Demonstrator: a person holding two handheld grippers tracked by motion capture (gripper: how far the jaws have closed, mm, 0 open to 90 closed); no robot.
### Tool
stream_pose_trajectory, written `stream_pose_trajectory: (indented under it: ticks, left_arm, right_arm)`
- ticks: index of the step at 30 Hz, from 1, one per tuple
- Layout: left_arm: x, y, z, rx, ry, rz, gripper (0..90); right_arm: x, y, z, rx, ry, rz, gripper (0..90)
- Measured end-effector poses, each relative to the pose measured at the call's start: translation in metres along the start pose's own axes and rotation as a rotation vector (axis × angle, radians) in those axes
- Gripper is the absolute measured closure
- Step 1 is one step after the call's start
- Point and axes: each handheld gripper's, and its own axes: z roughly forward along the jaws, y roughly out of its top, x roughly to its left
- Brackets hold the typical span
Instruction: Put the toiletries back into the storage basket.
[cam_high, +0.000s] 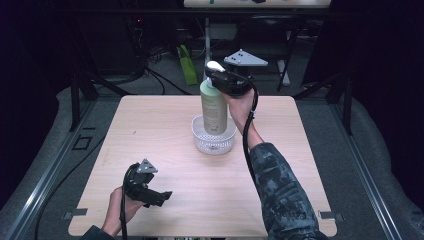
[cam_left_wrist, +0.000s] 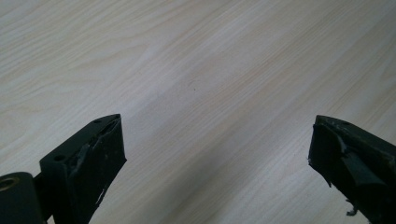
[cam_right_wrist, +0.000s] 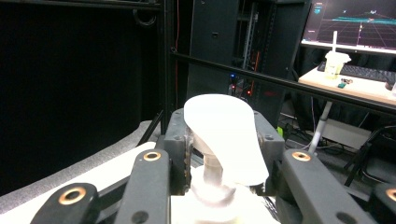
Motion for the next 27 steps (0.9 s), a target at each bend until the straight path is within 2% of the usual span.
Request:
stream_pose_trajectory:
  ticks: [14,27]
  left_arm:
    - [0.0,0.0,0.0,-0.002,0.0,0.004,3.2]
    - [0.0,0.0,-0.001,-0.003,-0.006,0.002,3.3]
  right_arm:
    - [0.004,-0.015,0.011,0.027,0.008,-0.003,65.9]
    - [0.003,-0.033,0.019,0.051,0.01,0.025,65.8]
